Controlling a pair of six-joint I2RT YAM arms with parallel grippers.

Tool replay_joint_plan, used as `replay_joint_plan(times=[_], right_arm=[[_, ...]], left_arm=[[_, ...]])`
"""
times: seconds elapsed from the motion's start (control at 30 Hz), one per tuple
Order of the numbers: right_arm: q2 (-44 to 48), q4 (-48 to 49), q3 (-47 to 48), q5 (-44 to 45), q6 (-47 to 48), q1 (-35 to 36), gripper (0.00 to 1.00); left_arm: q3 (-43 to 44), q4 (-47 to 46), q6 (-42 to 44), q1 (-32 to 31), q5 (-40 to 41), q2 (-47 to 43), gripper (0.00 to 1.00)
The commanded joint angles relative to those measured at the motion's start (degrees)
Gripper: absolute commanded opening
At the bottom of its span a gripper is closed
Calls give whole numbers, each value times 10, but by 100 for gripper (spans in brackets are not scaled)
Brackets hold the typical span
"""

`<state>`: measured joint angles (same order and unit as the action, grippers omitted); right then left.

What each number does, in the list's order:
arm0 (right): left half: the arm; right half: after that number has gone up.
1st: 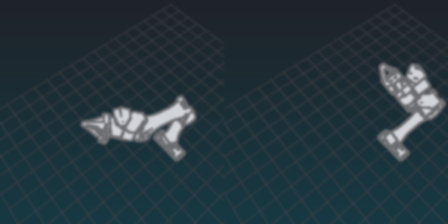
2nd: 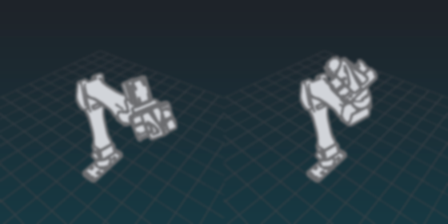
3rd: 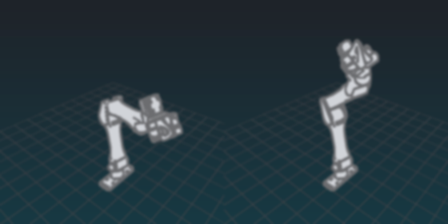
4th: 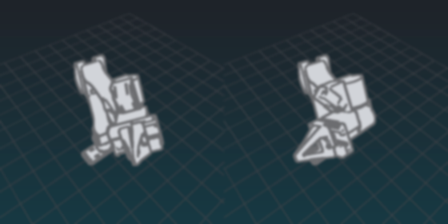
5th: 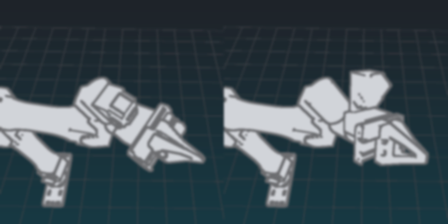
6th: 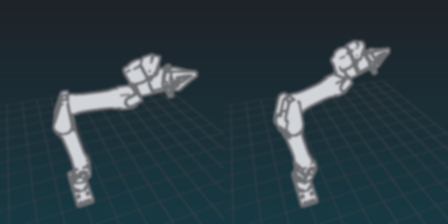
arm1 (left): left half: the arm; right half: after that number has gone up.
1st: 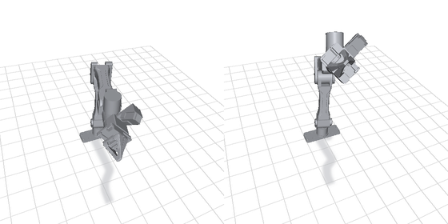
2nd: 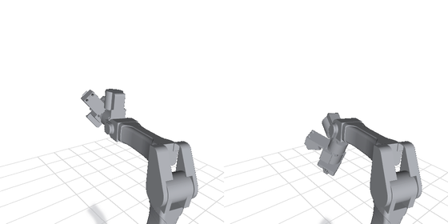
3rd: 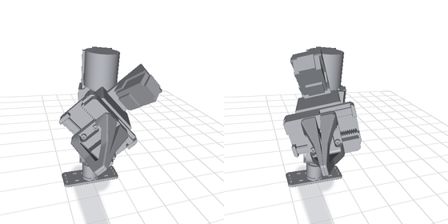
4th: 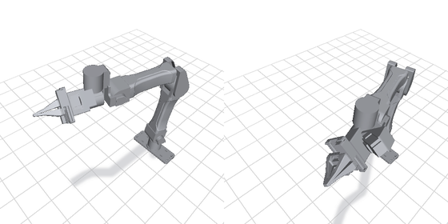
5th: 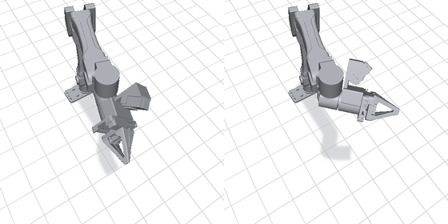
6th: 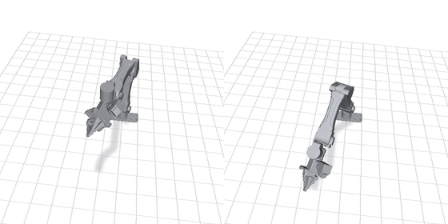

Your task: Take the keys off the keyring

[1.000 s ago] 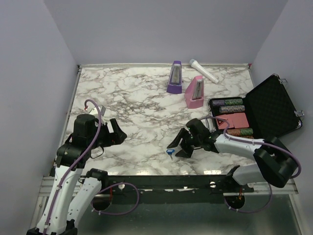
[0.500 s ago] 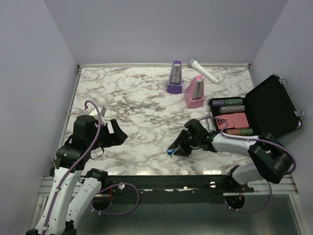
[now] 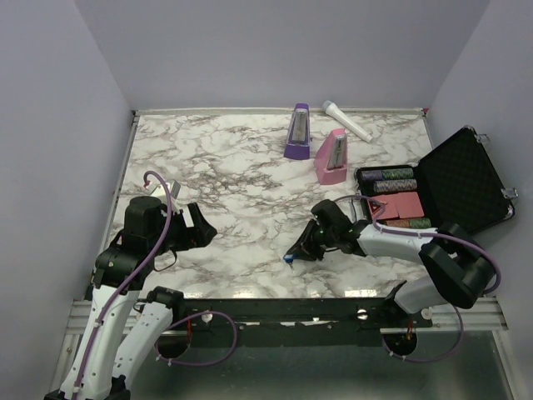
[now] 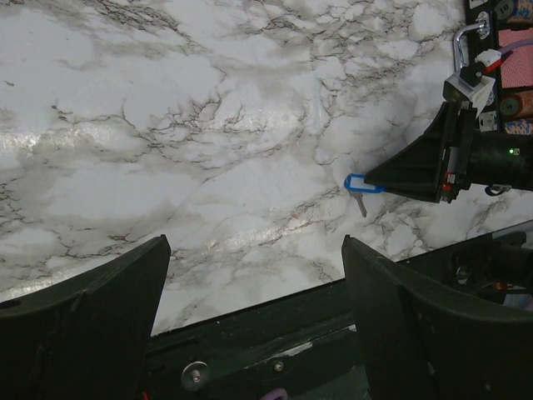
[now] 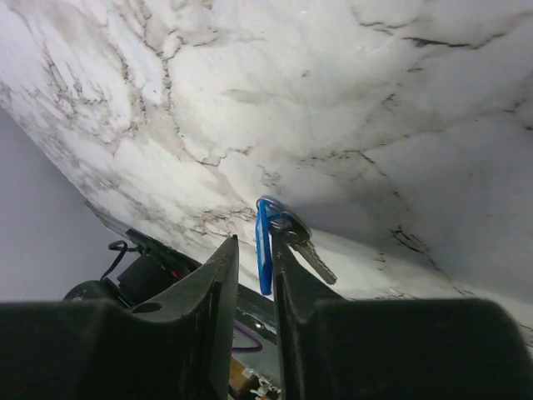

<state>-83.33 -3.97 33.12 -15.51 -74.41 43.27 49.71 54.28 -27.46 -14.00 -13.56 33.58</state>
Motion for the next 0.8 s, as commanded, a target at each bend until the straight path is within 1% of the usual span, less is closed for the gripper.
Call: replay_joint_plan(times=[0.0,0.13,0.2,0.27,0.53,0.63,0.77], right_arm=[[-5,-3,20,12,21,9,27],[-2,-6,17,8,25,10,19],[-2,-8,17,4,28,10,11],[-1,-15,19,2,34,10,1],[22,-59,60,-18,87,11,1],[47,-79,84,-38,118,11,1],[87,-80,109,-90,159,11,1]], left_arm=[[-6,-7,4,-2,7,-5,92],[-6,-7,4,-2,7,-7,92],[-6,-7,4,-2,8,-8,92],[-6,-7,4,-2,8,-8,92],[-6,-7,4,-2,7,-11,92],[-4,-6,5,-2,6,-15,92],[7,9,9,-2,8,-19,92]])
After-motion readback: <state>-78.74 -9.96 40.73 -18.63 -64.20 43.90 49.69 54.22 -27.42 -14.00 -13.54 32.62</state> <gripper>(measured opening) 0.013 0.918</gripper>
